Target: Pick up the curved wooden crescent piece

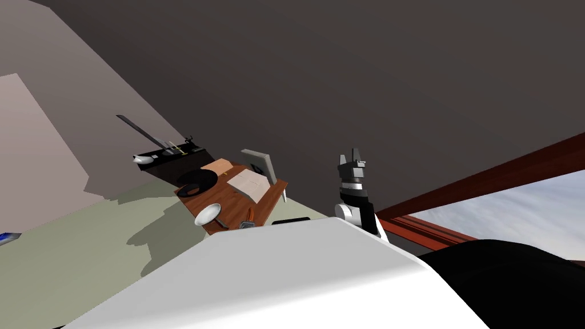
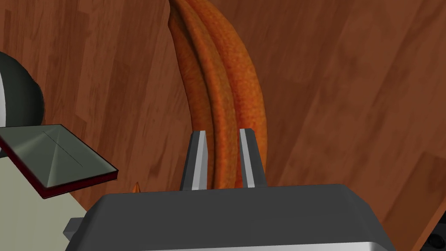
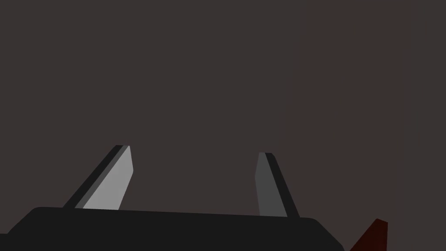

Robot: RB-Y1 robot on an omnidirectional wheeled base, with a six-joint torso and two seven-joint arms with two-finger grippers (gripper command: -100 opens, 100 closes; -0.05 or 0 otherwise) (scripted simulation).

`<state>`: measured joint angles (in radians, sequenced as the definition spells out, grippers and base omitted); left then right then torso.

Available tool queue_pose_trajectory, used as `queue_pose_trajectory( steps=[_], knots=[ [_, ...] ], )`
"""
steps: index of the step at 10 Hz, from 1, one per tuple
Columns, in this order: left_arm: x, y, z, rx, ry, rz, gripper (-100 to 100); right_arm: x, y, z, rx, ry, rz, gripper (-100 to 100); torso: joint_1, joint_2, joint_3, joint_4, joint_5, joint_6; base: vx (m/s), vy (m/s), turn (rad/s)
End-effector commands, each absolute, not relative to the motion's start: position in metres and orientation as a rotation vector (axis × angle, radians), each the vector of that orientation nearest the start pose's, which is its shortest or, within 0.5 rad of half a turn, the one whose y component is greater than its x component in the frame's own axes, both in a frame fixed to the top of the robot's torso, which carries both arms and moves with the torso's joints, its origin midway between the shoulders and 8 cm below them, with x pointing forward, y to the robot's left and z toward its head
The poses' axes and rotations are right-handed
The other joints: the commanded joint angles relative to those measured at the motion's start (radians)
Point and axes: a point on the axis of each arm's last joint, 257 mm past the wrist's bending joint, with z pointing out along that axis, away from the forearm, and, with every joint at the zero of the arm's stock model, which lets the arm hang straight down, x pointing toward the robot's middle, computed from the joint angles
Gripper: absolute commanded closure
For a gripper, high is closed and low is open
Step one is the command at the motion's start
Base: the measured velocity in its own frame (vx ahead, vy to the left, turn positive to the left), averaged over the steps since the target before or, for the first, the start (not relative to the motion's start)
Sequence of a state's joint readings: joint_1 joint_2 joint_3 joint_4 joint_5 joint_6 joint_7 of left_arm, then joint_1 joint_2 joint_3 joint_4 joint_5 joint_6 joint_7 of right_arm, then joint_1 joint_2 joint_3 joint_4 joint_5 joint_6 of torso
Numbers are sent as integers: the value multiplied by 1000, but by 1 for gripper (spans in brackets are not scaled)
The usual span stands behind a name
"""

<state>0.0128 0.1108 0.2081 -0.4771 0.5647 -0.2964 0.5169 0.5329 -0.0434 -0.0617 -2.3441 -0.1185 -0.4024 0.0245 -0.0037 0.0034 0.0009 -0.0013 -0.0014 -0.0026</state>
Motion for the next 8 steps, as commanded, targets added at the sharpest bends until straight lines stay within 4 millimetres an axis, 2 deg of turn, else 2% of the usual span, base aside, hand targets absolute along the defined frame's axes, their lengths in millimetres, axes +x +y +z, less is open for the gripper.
queue_pose_trajectory(
  steps=[1,2,3,4,5,6,7,8],
  knots=[
    [274,396,-615,-2498,373,-812,100,340,-310,26,730,625,1273,0,0,0,0,0,0,0,-22,-35,34],
    [274,396,-615,-2498,373,-812,100,340,-310,26,730,625,1273,0,3,-2,-1,1,1,1,-10,-1,-15],
    [275,411,-611,-2498,366,-810,100,340,-310,26,730,625,1273,0,5,-3,-1,1,1,1,-21,-47,-54],
    [275,411,-611,-2498,366,-810,100,340,-310,26,730,625,1273,0,4,-2,-1,1,0,1,-20,-57,-12],
    [277,426,-608,-2498,361,-808,100,340,-310,26,730,625,1273,0,2,-2,-1,1,0,1,-34,-94,-32],
    [277,426,-608,-2498,361,-808,100,340,-310,26,730,625,1273,0,0,-1,0,1,-1,1,-35,-81,-5],
    [277,440,-604,-2498,355,-805,100,340,-310,26,730,625,1273,0,0,0,0,1,-1,1,-38,-80,-28],
    [277,433,-605,-2496,359,-807,100,340,-310,26,730,625,1273,0,0,0,1,1,-1,1,-18,-36,-1]
  ],
)
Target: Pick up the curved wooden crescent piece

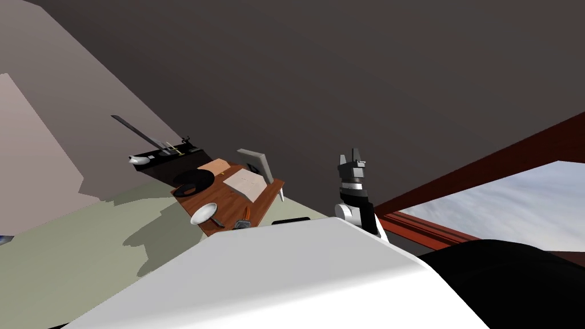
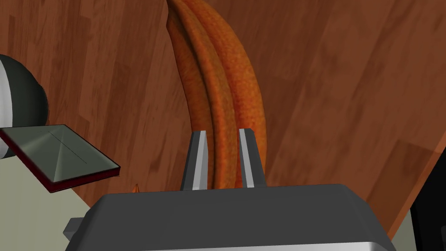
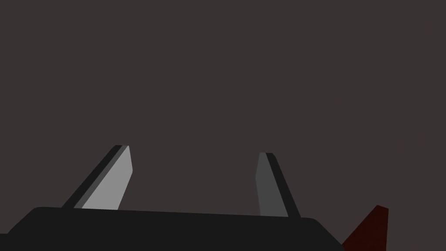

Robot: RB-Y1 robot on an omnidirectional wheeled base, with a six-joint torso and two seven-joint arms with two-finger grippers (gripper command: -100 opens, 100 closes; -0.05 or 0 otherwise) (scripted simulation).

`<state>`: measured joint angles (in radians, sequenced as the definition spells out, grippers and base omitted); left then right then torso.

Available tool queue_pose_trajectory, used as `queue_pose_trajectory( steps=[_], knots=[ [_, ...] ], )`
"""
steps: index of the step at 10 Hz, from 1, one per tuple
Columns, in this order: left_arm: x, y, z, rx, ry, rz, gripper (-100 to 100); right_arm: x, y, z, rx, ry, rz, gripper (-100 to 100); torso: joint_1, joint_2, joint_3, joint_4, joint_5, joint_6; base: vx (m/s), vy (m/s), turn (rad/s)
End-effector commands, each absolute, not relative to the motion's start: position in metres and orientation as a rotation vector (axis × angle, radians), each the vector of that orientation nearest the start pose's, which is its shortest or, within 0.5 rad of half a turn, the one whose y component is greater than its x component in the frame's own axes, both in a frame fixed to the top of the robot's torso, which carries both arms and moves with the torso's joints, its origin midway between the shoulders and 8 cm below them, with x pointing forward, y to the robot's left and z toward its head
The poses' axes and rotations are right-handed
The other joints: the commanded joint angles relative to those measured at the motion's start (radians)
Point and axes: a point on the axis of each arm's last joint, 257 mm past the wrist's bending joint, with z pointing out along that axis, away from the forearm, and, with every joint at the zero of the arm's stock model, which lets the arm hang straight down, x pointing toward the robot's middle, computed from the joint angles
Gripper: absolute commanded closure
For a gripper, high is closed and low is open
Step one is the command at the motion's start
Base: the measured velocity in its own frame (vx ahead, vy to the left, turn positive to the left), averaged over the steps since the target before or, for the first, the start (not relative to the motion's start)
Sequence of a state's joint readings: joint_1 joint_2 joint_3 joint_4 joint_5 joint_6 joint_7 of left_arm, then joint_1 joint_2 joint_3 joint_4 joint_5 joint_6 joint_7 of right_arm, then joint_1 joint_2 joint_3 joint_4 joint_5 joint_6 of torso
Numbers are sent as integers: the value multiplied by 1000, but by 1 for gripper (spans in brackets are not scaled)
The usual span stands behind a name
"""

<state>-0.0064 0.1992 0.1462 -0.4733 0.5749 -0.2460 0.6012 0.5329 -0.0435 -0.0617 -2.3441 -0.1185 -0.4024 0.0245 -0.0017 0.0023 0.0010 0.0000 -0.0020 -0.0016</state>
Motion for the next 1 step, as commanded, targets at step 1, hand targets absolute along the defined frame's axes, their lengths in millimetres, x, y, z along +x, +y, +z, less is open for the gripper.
queue_pose_trajectory(
  steps=[1],
  knots=[
    [277,434,-605,-2498,358,-805,0,340,-310,26,730,625,1273,0,0,0,0,0,0,0,-3,-7,2]
  ],
)
